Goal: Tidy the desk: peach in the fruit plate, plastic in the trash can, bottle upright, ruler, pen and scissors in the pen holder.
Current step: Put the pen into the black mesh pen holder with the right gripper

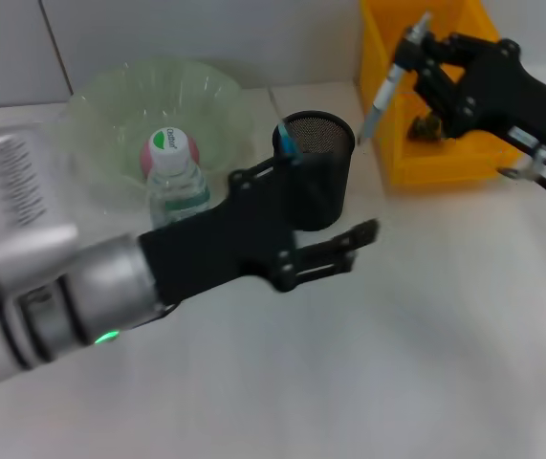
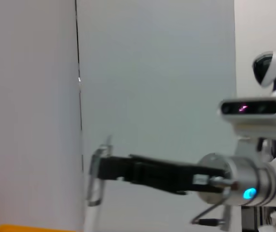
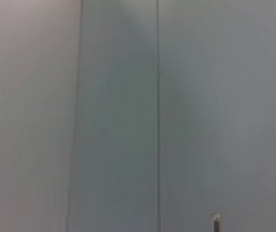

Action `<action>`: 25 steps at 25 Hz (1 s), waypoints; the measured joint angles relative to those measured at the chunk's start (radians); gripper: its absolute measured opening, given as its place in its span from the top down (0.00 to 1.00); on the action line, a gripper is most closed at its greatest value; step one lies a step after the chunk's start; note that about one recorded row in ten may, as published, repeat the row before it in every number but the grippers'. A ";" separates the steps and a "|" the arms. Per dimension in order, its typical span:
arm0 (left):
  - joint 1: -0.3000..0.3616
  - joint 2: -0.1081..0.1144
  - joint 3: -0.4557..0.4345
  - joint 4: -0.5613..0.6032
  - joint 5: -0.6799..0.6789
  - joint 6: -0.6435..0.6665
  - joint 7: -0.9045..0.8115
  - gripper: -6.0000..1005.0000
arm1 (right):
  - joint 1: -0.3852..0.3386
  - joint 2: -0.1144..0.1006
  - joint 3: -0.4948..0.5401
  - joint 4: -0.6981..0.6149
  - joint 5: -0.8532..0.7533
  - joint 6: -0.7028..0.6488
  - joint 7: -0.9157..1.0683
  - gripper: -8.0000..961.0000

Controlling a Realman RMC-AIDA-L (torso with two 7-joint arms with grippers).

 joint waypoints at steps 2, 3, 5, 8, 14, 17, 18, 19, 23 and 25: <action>0.048 0.002 -0.041 -0.002 0.006 0.071 0.023 0.18 | 0.036 0.000 -0.001 0.030 0.000 0.045 -0.039 0.81; 0.070 0.003 -0.057 -0.002 0.008 0.097 0.031 0.19 | 0.050 0.000 -0.001 0.042 0.000 0.063 -0.059 0.81; 0.112 0.007 -0.098 -0.010 0.019 0.158 0.038 0.19 | 0.076 0.000 -0.005 0.057 0.000 0.098 -0.096 0.80; 0.138 0.008 -0.167 -0.058 0.043 0.237 0.053 0.19 | 0.104 0.000 -0.019 0.073 0.001 0.145 -0.134 0.80; 0.113 0.005 -0.257 -0.189 0.051 0.346 0.074 0.19 | 0.149 0.000 -0.024 0.131 0.000 0.230 -0.200 0.78; 0.101 0.006 -0.259 -0.199 0.052 0.354 0.074 0.19 | 0.165 -0.001 -0.031 0.150 -0.006 0.264 -0.203 0.78; 0.098 0.006 -0.258 -0.199 0.052 0.354 0.074 0.19 | 0.168 -0.001 -0.041 0.152 -0.006 0.275 -0.203 0.77; 0.096 0.006 -0.258 -0.199 0.052 0.354 0.074 0.19 | 0.170 -0.001 -0.048 0.153 -0.005 0.284 -0.203 0.77; 0.090 0.005 -0.258 -0.201 0.052 0.350 0.075 0.19 | 0.185 0.000 -0.082 0.173 -0.003 0.336 -0.203 0.76; 0.084 0.006 -0.260 -0.208 0.052 0.351 0.079 0.19 | 0.191 0.000 -0.097 0.183 -0.003 0.366 -0.204 0.76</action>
